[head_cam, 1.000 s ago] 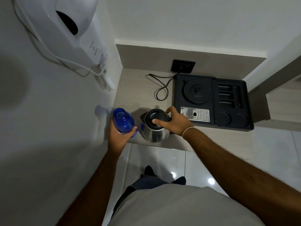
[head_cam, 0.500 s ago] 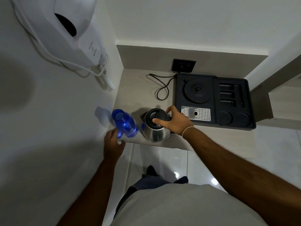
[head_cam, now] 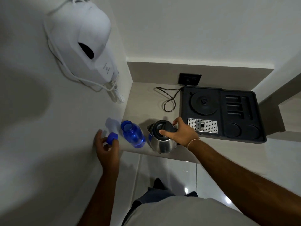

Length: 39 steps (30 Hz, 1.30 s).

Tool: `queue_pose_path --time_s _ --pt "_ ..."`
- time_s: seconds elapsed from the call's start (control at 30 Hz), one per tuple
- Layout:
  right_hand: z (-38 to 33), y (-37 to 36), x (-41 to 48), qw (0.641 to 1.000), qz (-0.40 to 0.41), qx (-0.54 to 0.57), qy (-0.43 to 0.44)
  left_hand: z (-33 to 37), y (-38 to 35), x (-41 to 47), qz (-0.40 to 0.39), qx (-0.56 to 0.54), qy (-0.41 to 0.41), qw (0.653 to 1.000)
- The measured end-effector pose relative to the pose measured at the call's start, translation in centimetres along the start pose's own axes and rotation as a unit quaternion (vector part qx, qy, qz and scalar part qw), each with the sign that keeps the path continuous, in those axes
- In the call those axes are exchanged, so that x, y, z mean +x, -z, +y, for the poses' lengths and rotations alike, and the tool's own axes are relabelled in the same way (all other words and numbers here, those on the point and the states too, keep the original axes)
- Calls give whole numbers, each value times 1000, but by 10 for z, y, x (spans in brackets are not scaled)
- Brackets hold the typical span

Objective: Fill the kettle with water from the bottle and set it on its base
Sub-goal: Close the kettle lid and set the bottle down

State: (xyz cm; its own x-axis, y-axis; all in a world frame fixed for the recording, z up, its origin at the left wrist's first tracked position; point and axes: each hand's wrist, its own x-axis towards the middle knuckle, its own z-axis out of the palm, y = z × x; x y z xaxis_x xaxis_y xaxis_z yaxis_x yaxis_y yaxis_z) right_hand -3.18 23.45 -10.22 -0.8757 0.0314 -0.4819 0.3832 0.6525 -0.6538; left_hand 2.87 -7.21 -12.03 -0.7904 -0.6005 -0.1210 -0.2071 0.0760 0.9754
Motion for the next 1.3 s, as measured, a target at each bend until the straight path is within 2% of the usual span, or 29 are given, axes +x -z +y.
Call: queue_pose_path --time_s 0.17,0.27,0.43,0.63,0.9,1.0,1.1,1.17,1.23,1.3 --pt "-2 1 -2 1000 4 -6 -3 54 -16 -10 -59 28 -164 984" --pt "-2 2 -3 1000 3 -7 -4 61 -23 -11 -102 94 -217 966" --pt "-3 2 -4 1000 4 -15 -4 63 -24 4 -145 226 -224 937" --pt "-3 2 -6 1000 11 -24 -4 83 -20 12 -170 292 -222 915" --pt "-5 2 -8 1000 10 -26 -1 109 -24 18 -184 380 -160 892" --pt "-6 2 -7 1000 8 -26 -3 113 -24 19 -251 359 -159 885" --pt "-6 2 -8 1000 8 -27 -4 116 -21 16 -341 393 -200 830" --pt "-6 2 -8 1000 11 -27 -1 116 -21 14 -312 403 -219 832" --pt "-4 1 -7 1000 14 -21 3 116 -21 14 -218 438 -250 836" --pt "-2 -1 -6 1000 15 -18 9 116 -23 14 -157 485 -271 817"
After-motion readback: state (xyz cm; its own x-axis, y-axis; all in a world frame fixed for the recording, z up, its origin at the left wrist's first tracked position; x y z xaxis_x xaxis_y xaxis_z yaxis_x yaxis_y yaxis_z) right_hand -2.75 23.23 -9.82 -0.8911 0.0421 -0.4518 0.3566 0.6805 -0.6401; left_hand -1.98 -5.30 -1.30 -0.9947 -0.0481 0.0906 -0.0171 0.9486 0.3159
